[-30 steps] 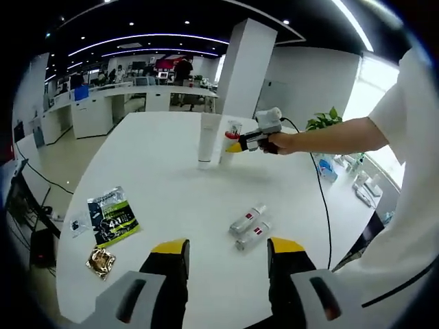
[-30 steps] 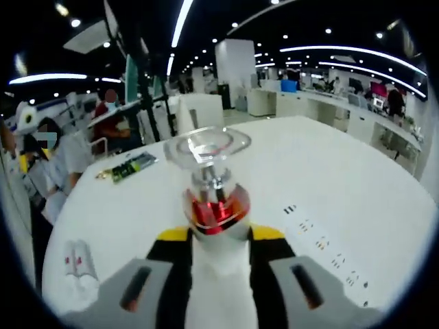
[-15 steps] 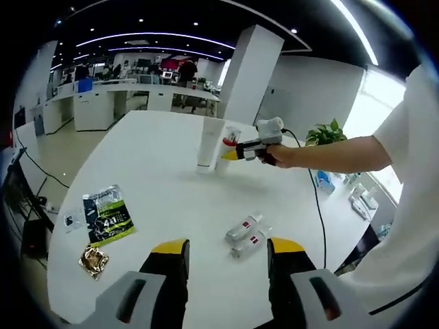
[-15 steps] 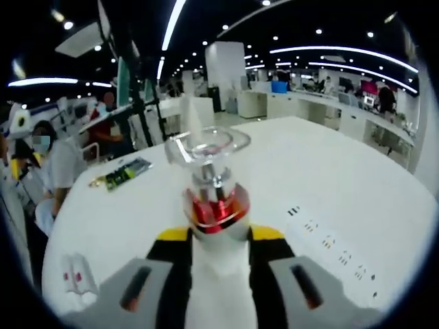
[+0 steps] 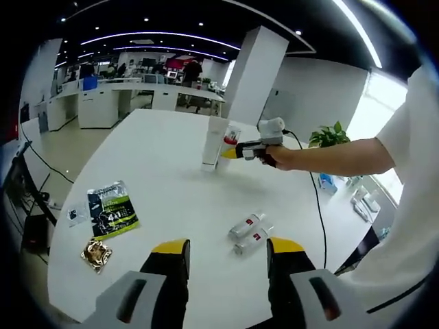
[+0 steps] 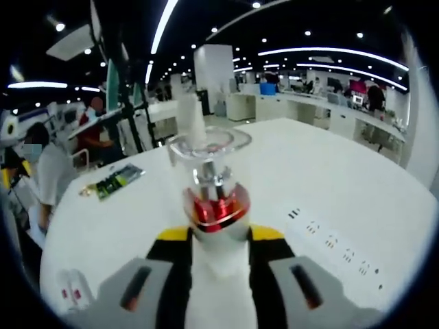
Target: Arrange the skincare products in the storage area until every visible bottle or jar stands upright without overlapping.
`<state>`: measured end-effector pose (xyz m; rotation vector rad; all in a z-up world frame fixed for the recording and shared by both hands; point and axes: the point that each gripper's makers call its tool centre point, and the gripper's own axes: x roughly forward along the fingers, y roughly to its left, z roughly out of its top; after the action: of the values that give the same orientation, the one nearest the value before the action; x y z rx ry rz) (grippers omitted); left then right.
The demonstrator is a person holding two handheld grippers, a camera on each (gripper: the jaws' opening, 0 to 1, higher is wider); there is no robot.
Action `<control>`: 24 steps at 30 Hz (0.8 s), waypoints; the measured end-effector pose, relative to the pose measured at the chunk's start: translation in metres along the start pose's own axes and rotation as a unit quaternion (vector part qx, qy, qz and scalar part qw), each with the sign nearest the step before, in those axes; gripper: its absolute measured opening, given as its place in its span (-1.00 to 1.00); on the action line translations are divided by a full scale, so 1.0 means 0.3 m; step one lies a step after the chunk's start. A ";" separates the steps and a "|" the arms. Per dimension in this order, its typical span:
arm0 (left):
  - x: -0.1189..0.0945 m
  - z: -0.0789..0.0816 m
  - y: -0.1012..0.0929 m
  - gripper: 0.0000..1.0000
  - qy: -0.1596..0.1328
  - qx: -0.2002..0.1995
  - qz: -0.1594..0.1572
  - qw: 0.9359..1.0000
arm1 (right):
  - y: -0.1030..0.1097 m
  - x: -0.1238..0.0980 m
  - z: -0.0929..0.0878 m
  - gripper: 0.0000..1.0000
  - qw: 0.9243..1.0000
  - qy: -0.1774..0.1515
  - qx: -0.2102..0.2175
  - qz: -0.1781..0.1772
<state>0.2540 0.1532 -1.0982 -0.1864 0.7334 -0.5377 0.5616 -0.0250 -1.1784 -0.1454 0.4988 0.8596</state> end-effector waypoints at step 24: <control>0.128 -0.002 -0.069 -0.10 -0.014 -0.018 -0.073 0.997 | 0.182 -0.292 -0.191 -0.08 0.996 0.063 0.051 0.025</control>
<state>0.2688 0.1153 -1.1141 -0.2817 0.7058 -0.6602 0.4518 -0.0681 -1.1828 -0.0931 0.6654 0.8757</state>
